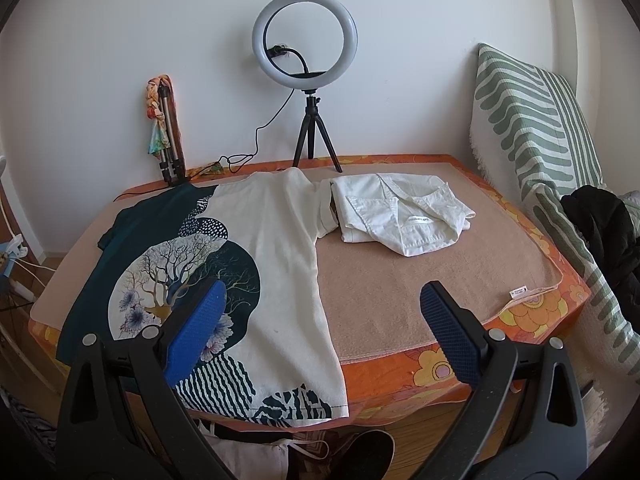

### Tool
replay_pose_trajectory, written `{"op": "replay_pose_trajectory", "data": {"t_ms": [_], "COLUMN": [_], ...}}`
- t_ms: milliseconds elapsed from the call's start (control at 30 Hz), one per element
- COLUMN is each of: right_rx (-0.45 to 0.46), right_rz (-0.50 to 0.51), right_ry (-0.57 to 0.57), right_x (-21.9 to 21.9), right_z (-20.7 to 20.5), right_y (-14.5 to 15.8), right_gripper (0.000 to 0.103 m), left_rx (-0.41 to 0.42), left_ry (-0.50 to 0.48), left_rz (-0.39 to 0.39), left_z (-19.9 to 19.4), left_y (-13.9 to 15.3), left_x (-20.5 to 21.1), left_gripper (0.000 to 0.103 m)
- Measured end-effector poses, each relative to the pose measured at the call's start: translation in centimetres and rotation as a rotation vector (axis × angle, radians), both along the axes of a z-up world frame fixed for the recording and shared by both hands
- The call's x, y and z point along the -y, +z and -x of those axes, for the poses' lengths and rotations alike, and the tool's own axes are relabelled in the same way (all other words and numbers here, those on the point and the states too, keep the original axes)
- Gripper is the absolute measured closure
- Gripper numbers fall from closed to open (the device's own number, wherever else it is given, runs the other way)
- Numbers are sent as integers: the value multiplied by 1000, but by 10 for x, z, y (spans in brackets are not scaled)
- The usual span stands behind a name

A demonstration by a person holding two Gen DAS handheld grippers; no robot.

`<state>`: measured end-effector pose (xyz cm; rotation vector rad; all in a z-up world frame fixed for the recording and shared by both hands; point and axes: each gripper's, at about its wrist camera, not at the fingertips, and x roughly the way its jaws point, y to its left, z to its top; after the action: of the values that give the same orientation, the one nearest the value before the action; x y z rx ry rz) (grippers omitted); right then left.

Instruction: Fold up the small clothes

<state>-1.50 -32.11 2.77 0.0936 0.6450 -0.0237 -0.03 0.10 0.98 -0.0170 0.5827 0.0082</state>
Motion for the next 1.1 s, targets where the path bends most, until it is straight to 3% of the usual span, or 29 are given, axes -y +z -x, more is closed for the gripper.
{"op": "replay_pose_trajectory", "data": {"t_ms": [1100], "right_rx": [-6], "right_rz": [-9], "right_ry": [5], "right_x": [-2], "right_z": [-2], "right_y": [2], "right_gripper": [4], "left_rx": [14], "left_ry": [-6], "left_rz": [-10], "left_z": [0], "left_y": [1], "left_x": [1], "left_gripper": [0]}}
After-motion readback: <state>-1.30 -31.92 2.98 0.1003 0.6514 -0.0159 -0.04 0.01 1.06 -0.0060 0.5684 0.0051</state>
